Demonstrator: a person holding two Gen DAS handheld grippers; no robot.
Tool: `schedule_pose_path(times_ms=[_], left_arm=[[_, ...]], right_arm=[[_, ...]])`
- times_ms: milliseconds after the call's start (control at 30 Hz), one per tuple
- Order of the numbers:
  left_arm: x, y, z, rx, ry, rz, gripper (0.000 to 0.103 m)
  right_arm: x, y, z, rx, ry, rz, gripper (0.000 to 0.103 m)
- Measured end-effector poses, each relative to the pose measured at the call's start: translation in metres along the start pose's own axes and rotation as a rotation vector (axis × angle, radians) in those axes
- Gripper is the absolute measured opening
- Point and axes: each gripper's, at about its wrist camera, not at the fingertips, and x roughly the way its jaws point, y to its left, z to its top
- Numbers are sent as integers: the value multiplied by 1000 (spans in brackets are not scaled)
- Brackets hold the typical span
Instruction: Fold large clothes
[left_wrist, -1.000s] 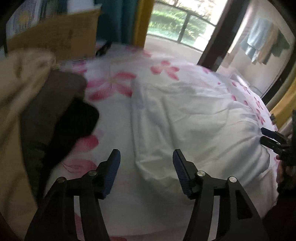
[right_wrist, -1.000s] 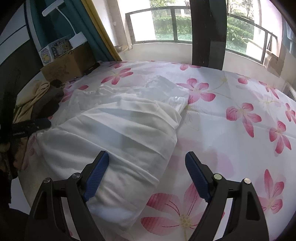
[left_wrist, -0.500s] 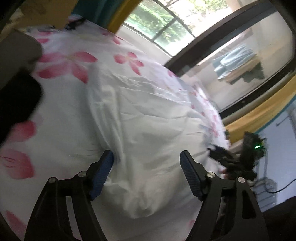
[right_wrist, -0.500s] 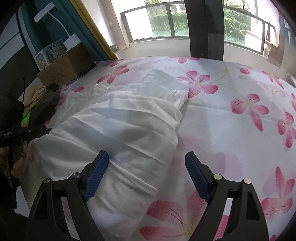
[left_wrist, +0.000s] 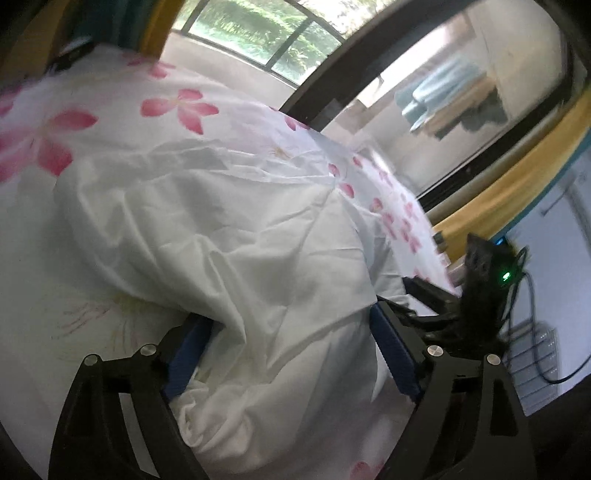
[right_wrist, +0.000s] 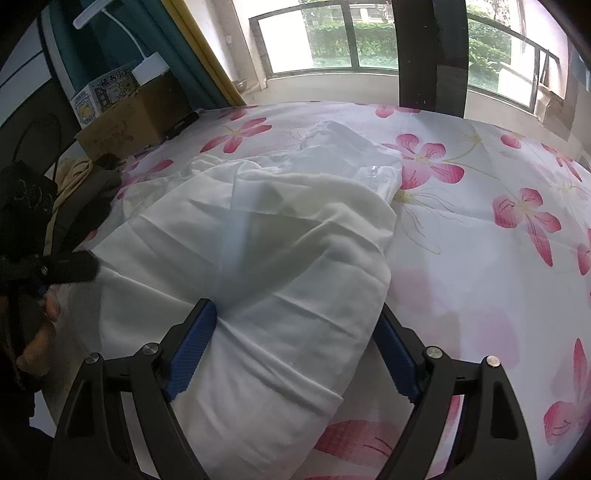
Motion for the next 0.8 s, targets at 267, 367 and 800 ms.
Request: schedule_pose_path(times_ms=[267, 367, 800], left_arm=[[20, -29, -5, 200, 41, 207, 88], [17, -24, -2, 164, 42, 204, 88], [22, -33, -13, 242, 11, 263, 85]], right_arm=[[-9, -6, -1, 41, -10, 40, 84], [-19, -16, -3, 68, -23, 47, 84], [-9, -13, -8, 63, -41, 131, 85]])
